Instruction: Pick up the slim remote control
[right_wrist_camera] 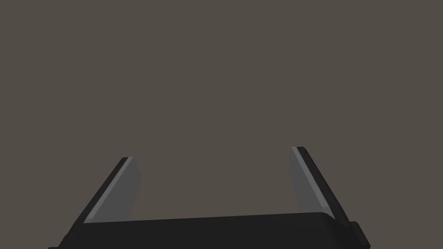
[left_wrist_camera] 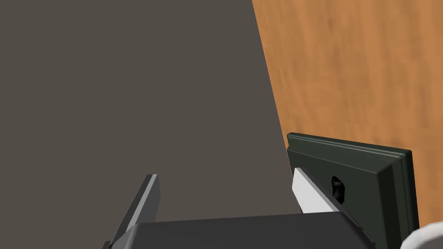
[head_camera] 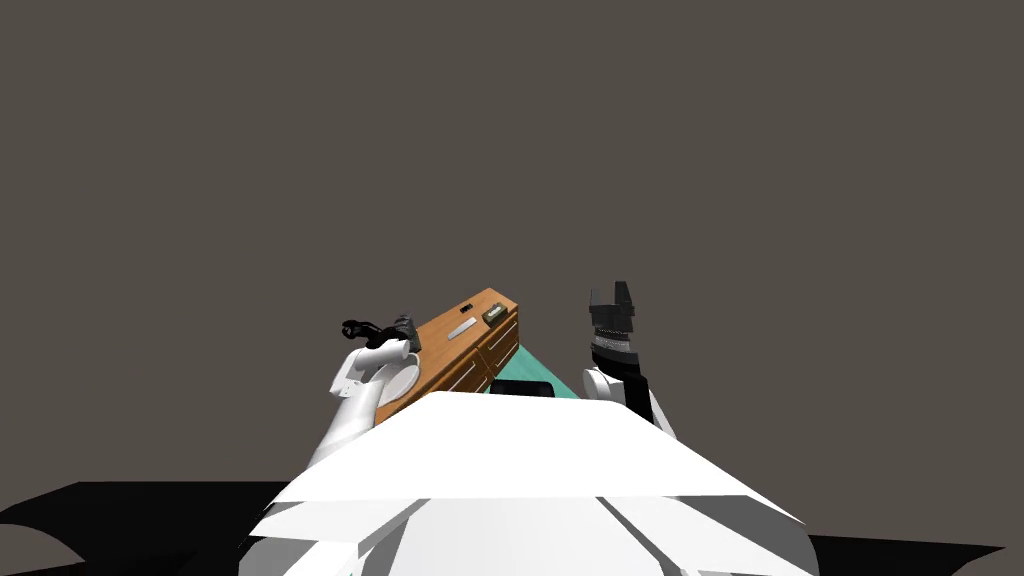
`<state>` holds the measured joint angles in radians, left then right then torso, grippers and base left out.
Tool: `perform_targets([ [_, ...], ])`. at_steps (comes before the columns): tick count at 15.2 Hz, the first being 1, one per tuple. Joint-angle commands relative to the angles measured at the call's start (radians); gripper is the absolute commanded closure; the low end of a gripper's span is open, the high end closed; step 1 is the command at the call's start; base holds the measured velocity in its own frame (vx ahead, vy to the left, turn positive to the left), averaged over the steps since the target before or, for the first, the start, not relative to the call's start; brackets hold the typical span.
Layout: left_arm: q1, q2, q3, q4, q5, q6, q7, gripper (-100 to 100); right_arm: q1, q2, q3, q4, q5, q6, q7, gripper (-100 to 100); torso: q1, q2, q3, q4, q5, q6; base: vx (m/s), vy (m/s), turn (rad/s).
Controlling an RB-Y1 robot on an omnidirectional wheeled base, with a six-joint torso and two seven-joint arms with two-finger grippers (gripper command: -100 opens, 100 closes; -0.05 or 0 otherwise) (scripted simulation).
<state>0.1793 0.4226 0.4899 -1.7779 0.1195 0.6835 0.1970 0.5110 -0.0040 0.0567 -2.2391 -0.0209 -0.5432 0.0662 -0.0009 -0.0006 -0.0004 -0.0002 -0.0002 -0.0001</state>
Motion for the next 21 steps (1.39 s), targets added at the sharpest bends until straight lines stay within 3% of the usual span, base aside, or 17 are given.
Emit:
perform_targets([
  [1, -0.026, 0.014, 0.033, 0.045, 0.012, 0.05, 0.017, -100, 0.0, 0.0, 0.0, 0.0, 0.0, 0.0, 0.0, 0, 0.0, 0.0, 0.0, 0.0, 0.0, 0.0, 0.015, -0.014, -0.151],
  [4, -0.026, 0.014, 0.033, 0.045, 0.012, 0.09, 0.017, -100, 0.0, 0.0, 0.0, 0.0, 0.0, 0.0, 0.0, 0, 0.0, 0.0, 0.0, 0.0, 0.0, 0.0, 0.013, -0.009, -0.103],
  [5, -0.047, 0.022, 0.061, 0.08, 0.02, 0.129, 0.032, -100, 0.0, 0.0, 0.0, 0.0, 0.0, 0.0, 0.0, 0, 0.0, 0.0, 0.0, 0.0, 0.0, 0.0, 0.01, -0.012, -0.156],
  [7, -0.047, 0.022, 0.061, 0.08, 0.02, 0.158, 0.032, -100, 0.0, 0.0, 0.0, 0.0, 0.0, 0.0, 0.0, 0, 0.0, 0.0, 0.0, 0.0, 0.0, 0.0, 0.011, -0.008, -0.145],
  [8, -0.068, 0.03, 0.089, 0.115, 0.029, 0.183, 0.046, -100, 0.0, 0.0, 0.0, 0.0, 0.0, 0.0, 0.0, 0, 0.0, 0.0, 0.0, 0.0, 0.0, 0.0, 0.019, -0.011, -0.209],
  [10, -0.068, 0.03, 0.089, 0.115, 0.029, 0.225, 0.046, -100, 0.0, 0.0, 0.0, 0.0, 0.0, 0.0, 0.0, 0, 0.0, -0.001, 0.0, 0.0, 0.0, 0.001, 0.018, -0.007, -0.141],
  [11, -0.088, 0.036, 0.117, 0.15, 0.037, 0.248, 0.06, -100, 0.0, 0.0, 0.0, 0.0, 0.0, 0.0, 0.0, 0, 0.0, 0.0, 0.0, 0.0, 0.0, 0.0, 0.016, -0.012, -0.173],
  [14, -0.088, 0.036, 0.117, 0.15, 0.037, 0.29, 0.06, -100, 0.0, 0.0, 0.0, 0.0, 0.0, 0.0, 0.0, 0, 0.0, 0.0, 0.0, 0.0, 0.0, 0.0, 0.014, -0.004, -0.098],
  [15, -0.107, 0.042, 0.144, 0.184, 0.045, 0.326, 0.074, -100, 0.0, 0.0, 0.0, 0.0, 0.0, 0.0, 0.0, 0, 0.0, 0.0, 0.0, 0.0, 0.0, 0.0, 0.013, -0.008, -0.156],
  [17, -0.107, 0.042, 0.144, 0.184, 0.045, 0.355, 0.074, -100, 0.0, 0.0, 0.0, 0.0, 0.0, 0.0, 0.0, 0, 0.0, 0.0, 0.0, 0.0, 0.0, 0.001, 0.014, -0.004, -0.155],
  [18, -0.126, 0.047, 0.17, 0.217, 0.053, 0.381, 0.088, -100, 0.0, 0.0, 0.0, 0.0, 0.0, 0.0, 0.0, 0, 0.0, 0.0, 0.0, 0.0, 0.0, 0.0, 0.019, -0.006, -0.19],
  [20, -0.126, 0.047, 0.17, 0.217, 0.053, 0.417, 0.088, -100, 0.0, 0.0, 0.0, 0.0, 0.0, 0.0, 0.0, 0, 0.0, -0.001, 0.0, 0.0, 0.0, 0.0, 0.019, -0.002, -0.124],
  [21, -0.144, 0.051, 0.195, 0.25, 0.06, 0.44, 0.101, -100, 0.0, 0.0, 0.0, 0.0, 0.0, 0.0, 0.0, 0, 0.0, 0.0, 0.0, 0.0, 0.0, 0.0, 0.019, -0.004, -0.173],
])
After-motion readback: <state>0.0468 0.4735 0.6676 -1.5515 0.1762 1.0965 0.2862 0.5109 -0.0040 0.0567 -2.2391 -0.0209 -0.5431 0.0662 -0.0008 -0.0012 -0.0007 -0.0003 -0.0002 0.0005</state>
